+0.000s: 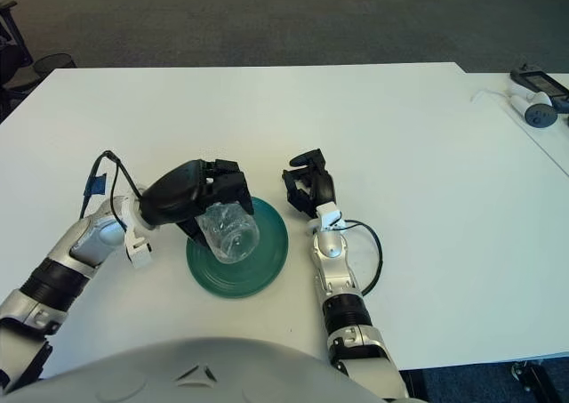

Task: Put the bottle into the plate.

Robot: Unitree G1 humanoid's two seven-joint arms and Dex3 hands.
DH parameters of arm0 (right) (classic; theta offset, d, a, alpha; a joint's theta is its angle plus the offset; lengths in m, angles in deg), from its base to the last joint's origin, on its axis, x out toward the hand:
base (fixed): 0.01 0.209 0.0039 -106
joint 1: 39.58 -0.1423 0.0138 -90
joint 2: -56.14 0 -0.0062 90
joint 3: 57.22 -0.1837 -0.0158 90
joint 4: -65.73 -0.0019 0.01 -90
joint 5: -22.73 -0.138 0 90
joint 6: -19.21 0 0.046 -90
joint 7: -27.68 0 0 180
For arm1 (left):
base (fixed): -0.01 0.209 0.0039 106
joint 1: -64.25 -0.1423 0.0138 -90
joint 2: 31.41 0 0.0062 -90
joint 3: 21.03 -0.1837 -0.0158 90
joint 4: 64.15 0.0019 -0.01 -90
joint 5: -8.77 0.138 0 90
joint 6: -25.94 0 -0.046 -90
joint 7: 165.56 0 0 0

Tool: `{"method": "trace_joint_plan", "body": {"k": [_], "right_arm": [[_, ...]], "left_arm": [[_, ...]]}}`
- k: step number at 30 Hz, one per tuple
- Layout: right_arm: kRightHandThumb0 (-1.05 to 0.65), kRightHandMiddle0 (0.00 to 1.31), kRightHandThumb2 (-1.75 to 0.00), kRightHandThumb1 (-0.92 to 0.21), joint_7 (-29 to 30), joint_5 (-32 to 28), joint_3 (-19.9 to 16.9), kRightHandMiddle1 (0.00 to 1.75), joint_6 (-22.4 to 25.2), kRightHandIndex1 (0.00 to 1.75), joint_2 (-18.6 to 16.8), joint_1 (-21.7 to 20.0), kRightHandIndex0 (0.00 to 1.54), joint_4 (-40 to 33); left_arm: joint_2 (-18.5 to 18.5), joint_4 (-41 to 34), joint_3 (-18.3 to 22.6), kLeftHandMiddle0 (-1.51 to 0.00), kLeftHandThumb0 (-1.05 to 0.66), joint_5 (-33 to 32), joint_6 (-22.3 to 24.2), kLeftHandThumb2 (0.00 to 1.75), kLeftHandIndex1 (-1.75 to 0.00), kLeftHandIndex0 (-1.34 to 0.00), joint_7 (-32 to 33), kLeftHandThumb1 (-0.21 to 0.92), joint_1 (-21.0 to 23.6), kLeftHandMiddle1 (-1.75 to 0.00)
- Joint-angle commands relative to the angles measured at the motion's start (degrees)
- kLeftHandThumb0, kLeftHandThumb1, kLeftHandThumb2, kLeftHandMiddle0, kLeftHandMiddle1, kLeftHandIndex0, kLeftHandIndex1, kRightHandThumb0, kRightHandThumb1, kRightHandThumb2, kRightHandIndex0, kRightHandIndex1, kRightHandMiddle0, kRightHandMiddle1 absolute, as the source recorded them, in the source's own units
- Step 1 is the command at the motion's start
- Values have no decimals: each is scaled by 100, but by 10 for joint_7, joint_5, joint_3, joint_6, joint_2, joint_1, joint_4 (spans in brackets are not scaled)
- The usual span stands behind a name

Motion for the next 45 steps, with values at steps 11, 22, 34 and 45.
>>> {"method": "trace_joint_plan", "body": {"k": [11, 22, 34, 45], "right_arm": [[-11, 21, -48, -92, 1, -6, -2, 166, 35, 149, -8, 39, 31, 58], [-1, 21, -47, -92, 15, 3, -2, 163, 4, 162, 0, 28, 23, 98], [0, 20, -47, -92, 27, 10, 1, 164, -16, 163, 0, 21, 22, 117], [0, 20, -47, -92, 28, 7, 2, 164, -12, 163, -2, 20, 22, 115]], "left_arm": [[-22, 22, 9, -102, -34, 12, -15, 151, -175, -68, 21, 14, 4, -170], [-29, 17, 15, -58, -1, 21, 11, 132, -175, -45, 17, 31, -3, -171], [-29, 22, 16, -43, -1, 23, 18, 113, -175, -38, 19, 47, -3, -169], [-25, 26, 12, -44, -1, 16, 16, 107, -175, -38, 13, 50, -3, -163]]}}
